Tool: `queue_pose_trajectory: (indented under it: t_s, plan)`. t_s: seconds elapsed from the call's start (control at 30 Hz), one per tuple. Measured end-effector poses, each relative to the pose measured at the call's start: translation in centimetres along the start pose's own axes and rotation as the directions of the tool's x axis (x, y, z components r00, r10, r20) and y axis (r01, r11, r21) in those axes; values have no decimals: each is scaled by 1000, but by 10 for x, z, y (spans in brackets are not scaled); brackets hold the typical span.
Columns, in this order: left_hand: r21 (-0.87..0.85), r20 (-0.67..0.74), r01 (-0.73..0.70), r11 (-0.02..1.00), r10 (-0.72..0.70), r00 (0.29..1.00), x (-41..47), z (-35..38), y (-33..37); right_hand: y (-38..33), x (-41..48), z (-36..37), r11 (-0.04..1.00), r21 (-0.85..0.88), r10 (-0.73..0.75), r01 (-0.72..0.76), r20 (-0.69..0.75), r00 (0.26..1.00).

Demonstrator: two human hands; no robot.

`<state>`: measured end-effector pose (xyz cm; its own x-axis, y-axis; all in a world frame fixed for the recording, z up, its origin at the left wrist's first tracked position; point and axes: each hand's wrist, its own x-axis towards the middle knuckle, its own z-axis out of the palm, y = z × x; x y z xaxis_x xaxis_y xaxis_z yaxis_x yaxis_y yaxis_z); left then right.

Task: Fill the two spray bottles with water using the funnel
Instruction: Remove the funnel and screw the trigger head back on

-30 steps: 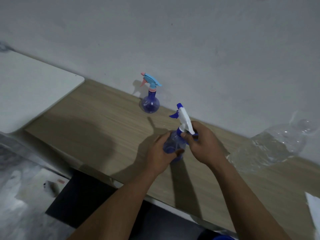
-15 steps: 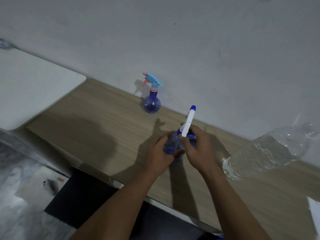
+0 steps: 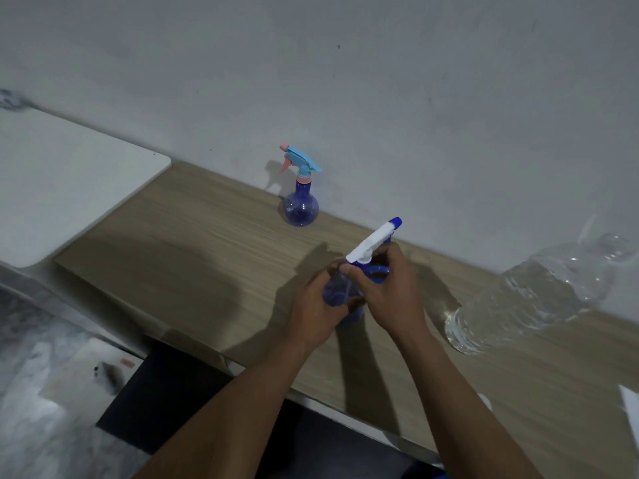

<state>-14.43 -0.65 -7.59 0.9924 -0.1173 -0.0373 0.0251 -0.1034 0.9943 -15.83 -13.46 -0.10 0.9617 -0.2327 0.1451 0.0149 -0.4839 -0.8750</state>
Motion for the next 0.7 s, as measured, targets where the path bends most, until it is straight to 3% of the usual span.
queue_pose_trajectory:
  t_s: [0.13, 0.3, 0.47, 0.7]
  plan:
    - [14, 14, 7, 1000, -8, 1000, 0, -2, 1, 3, -3, -2, 995, -35, -93, 94, 41, 995]
    - [57, -14, -28, 998, 29, 999, -1, -1, 0, -4, -1, 0, 1000, -15, -5, 5, -5, 1000]
    - [32, -1, 4, 999, -4, 1000, 2, -1, -5, 1, -5, 0, 992, -71, -103, 105, 32, 994]
    - [33, 0, -46, 998, 46, 999, 2, -1, -7, 4, -3, 2, 999, 17, -41, 41, 25, 999]
